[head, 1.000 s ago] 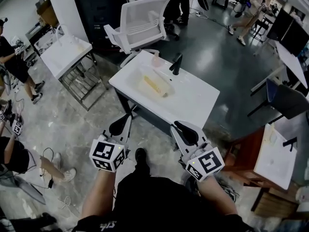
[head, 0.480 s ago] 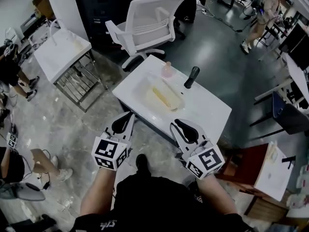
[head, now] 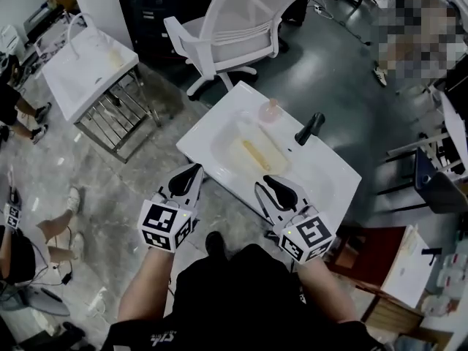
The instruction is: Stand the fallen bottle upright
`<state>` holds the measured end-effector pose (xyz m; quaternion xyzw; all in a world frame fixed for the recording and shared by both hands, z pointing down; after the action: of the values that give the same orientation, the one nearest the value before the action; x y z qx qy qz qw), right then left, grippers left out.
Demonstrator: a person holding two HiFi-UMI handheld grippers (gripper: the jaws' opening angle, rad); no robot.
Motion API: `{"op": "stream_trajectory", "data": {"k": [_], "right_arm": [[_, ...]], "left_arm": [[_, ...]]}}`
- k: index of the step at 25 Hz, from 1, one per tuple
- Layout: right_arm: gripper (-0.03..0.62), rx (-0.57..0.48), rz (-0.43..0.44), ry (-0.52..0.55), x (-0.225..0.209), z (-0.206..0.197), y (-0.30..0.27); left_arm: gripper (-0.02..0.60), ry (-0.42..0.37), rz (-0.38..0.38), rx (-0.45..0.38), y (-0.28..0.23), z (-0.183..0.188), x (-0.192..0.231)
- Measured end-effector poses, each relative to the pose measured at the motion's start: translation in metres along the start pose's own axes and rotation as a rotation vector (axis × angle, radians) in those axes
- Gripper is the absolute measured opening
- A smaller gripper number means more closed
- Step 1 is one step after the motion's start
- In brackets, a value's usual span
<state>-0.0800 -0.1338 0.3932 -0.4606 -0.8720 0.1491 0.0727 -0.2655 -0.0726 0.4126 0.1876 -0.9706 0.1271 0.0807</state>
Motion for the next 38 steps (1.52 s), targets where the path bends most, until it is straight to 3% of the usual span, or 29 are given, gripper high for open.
{"op": "stream_trajectory", "data": {"k": [6,14,17,20,29,38], "right_arm": [[0.127,0.08,-0.049,-0.008,-0.026,-0.022,-0.03],[0.184,0.165,-0.054,0.012,-0.078,-0.049,-0.086],[0.207,0.199,-0.038,0.018,-0.102,-0.056,-0.114],[0.24,0.252,-0.013,0.015,-0.12,-0.07,-0.14],[0.352,0.375,0.024,0.113,-0.152,-0.127,-0.225],[0.36,0.462,-0.004,0.17,-0.169,-0.177,-0.274]], "left_arm": [[0.008,-0.002,-0.034,0.018,-0.027,-0.002,0.014],[0.008,0.014,-0.003,0.053,-0.061,0.001,0.038],[0.008,0.065,0.009,0.059,-0.086,-0.002,0.055],[0.008,0.123,0.011,0.077,-0.113,-0.012,0.069],[0.008,0.134,0.055,0.16,-0.179,-0.042,0.107],[0.008,0.168,0.076,0.2,-0.191,-0.077,0.124]]}}
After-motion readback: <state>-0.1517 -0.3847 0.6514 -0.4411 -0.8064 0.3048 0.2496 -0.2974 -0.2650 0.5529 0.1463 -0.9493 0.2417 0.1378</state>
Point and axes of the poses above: the fingertips, and each gripper's own axes: y backward along the fingers, x to its left, z out of its top, the point moved 5 cm from there along y, backward along the fingers, and after that the axes turned 15 degrees about -z, right-handed, at the moved point
